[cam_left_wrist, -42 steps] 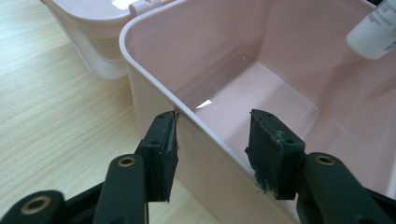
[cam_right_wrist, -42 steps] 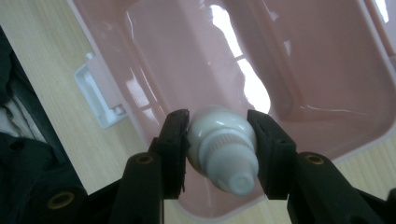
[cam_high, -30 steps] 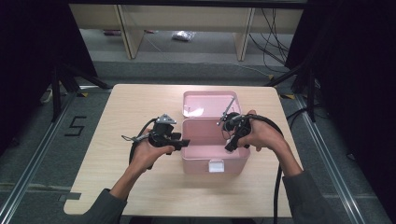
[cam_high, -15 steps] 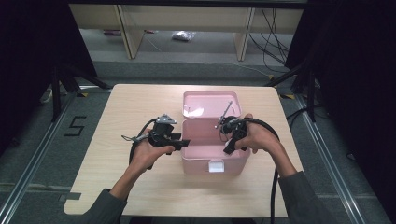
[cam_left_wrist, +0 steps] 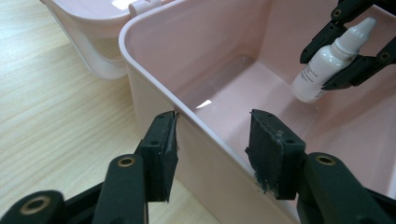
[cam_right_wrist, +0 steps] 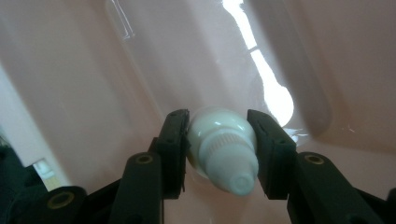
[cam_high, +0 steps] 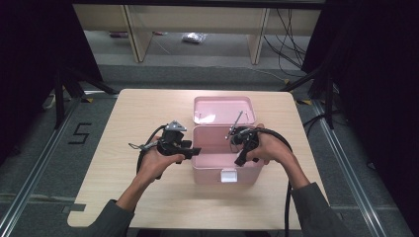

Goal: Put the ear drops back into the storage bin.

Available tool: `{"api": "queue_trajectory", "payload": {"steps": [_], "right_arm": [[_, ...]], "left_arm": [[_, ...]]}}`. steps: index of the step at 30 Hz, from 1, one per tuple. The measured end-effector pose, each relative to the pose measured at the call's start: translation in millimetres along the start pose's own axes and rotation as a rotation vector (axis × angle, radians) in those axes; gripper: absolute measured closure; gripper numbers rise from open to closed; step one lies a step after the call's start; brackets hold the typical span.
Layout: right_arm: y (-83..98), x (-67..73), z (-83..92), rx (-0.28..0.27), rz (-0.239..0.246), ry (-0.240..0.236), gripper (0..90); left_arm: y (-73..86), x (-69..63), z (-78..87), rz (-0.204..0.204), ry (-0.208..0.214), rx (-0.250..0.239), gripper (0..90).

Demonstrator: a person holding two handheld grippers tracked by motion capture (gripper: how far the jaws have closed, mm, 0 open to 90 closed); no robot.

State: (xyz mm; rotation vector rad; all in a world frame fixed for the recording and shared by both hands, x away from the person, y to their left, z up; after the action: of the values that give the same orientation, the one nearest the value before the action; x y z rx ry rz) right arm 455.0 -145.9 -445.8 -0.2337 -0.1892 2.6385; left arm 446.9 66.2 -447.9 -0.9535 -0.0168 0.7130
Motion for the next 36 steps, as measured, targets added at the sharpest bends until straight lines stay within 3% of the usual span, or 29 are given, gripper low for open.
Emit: {"api": "queue_trajectory", "payload": {"steps": [1,6,7,8,10,13,14,17,18,19,20,26,30,36], "right_arm": [[-0.7,-2.3,-1.6,-0.012,0.027,0.001,60.4],[-0.1,-0.6,-4.7,0.009,0.003,-0.003,60.4],[-0.6,-2.2,-7.0,-0.002,0.022,-0.008,60.4],[0.2,-1.5,-8.5,0.005,-0.004,0.003,60.4],[0.6,-1.1,-9.6,0.011,-0.008,-0.01,60.4],[0.9,-2.3,-11.9,0.007,-0.004,-0.007,60.4],[1.0,-4.3,-13.2,0.0,0.019,-0.011,60.4],[2.8,-1.5,-14.4,0.022,-0.026,-0.015,60.4],[2.0,-3.1,-15.8,0.008,0.005,-0.019,60.4],[2.6,-0.9,-16.1,0.02,-0.024,-0.024,60.4],[2.3,-2.7,-17.5,0.016,0.0,-0.019,60.4],[2.5,0.1,-20.6,0.034,-0.027,-0.029,60.4],[2.8,-1.4,-24.8,0.02,0.003,-0.033,60.4],[6.4,0.8,-28.1,0.038,-0.025,-0.037,60.4]], "left_arm": [[0.1,0.2,0.2,-0.002,0.0,0.002,51.9],[0.1,0.2,0.2,-0.001,0.0,0.002,51.9],[0.1,0.1,0.1,-0.001,0.0,0.001,51.9],[0.0,0.0,0.0,0.0,0.0,0.0,51.9],[0.0,0.1,0.0,0.0,-0.006,-0.002,51.9],[0.0,0.2,0.1,0.0,-0.005,-0.001,51.9],[0.0,0.2,0.1,0.001,-0.004,-0.001,51.9],[0.0,0.2,0.0,0.0,-0.005,-0.001,51.8],[0.0,0.2,0.0,0.001,-0.005,-0.002,51.8],[0.1,0.1,0.0,0.0,-0.005,-0.002,51.8],[0.0,0.1,0.0,0.0,-0.006,-0.002,51.8],[-0.1,0.4,-0.1,0.002,-0.003,-0.002,51.9],[-0.1,0.2,-0.2,0.003,-0.005,-0.003,51.9],[-0.1,0.0,-0.3,0.003,-0.006,-0.004,51.9]]}}
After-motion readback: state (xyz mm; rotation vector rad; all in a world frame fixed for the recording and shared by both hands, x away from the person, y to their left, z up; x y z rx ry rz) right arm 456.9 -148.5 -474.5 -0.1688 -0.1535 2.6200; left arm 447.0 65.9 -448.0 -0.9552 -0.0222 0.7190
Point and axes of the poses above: each handheld gripper's, and its own axes: z roughly backward along the jaws, y roughly out of its underside, x roughly to its left, the point moved 5 cm from there along -z, roughly forward along the jaws, and after that the axes turned 9 degrees about y, right-handed, at the moved point
